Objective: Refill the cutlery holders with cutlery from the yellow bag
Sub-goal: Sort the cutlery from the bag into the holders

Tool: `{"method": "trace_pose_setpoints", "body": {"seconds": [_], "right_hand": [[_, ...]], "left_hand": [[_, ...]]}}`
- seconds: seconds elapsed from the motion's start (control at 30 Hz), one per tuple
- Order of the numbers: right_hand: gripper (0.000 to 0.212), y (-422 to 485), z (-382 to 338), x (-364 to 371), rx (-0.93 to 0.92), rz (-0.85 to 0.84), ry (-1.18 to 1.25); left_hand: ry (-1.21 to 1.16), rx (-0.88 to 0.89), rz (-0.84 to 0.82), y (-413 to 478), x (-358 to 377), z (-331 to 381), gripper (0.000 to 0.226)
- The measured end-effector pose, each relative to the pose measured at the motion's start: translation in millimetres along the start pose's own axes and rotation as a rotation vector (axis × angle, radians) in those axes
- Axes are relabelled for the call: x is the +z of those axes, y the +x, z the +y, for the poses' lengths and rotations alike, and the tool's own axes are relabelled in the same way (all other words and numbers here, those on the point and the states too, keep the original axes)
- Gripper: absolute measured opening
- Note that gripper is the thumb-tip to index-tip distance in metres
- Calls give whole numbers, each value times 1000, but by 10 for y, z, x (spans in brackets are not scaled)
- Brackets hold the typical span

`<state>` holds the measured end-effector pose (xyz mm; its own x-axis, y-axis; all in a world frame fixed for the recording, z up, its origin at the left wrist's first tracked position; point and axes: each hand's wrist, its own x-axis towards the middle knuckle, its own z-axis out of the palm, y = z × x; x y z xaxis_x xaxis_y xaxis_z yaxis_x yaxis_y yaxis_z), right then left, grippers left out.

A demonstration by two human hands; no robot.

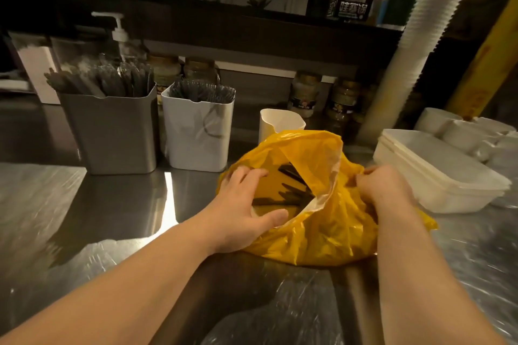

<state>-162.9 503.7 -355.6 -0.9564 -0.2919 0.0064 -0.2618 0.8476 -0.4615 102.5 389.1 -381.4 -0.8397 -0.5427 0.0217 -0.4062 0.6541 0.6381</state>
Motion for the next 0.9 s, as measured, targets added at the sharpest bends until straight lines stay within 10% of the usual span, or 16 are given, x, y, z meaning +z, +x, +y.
{"method": "trace_pose_setpoints", "body": {"seconds": [0.27, 0.77, 0.9], "right_hand": [[24, -329, -170, -278, -504, 669, 591], [27, -292, -208, -232, -531, 587, 733], [33, -204, -200, -172, -368, 425, 423]], "left_hand": [[21, -124, -59, -20, 1, 52, 144], [77, -91, -104, -20, 10, 73, 128], [93, -63, -106, 12, 7, 33, 121]]}}
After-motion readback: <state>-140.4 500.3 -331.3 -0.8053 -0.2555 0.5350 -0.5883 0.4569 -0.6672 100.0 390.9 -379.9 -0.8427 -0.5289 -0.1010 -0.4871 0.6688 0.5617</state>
